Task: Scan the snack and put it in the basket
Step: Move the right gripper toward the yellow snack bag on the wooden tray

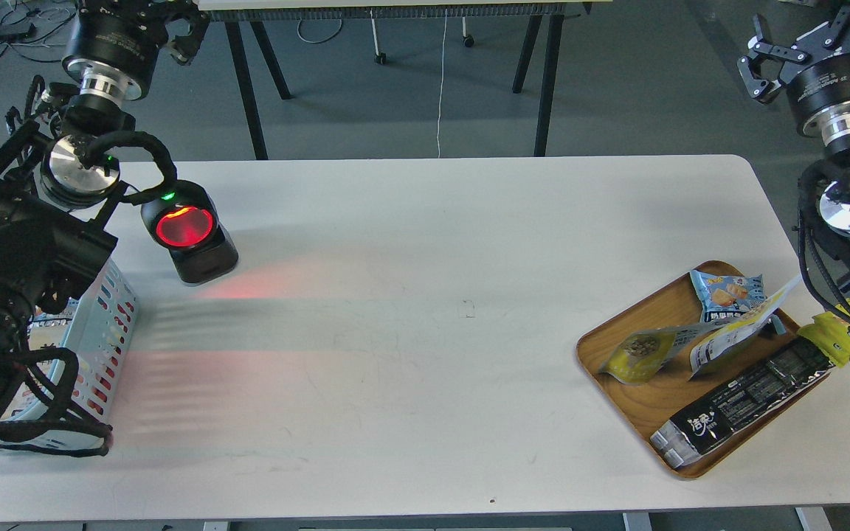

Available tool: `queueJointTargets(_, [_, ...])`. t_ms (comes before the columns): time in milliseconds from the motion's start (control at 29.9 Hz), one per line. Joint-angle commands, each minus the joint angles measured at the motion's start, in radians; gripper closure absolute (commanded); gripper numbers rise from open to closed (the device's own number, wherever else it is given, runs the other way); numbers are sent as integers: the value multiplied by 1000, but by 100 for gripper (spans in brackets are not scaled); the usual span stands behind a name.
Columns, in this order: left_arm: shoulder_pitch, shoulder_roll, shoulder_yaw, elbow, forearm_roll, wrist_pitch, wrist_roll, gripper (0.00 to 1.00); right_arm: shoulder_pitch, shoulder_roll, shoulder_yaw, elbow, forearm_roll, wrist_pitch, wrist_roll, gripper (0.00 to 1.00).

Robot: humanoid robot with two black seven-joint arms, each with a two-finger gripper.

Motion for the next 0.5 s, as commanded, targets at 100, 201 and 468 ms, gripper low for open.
queueJointTargets(100, [0,-1,0,0,-1,0,5,0,11,-10,-66,-3,-15,23,0,1])
queueJointTargets(201, [3,1,2,0,-1,0,0,0,72,-16,-147,-2,-36,23,0,1])
queueJointTargets(468, [5,19,14,-1,4,0,4,0,364,-99,-512,59,-157,23,0,1])
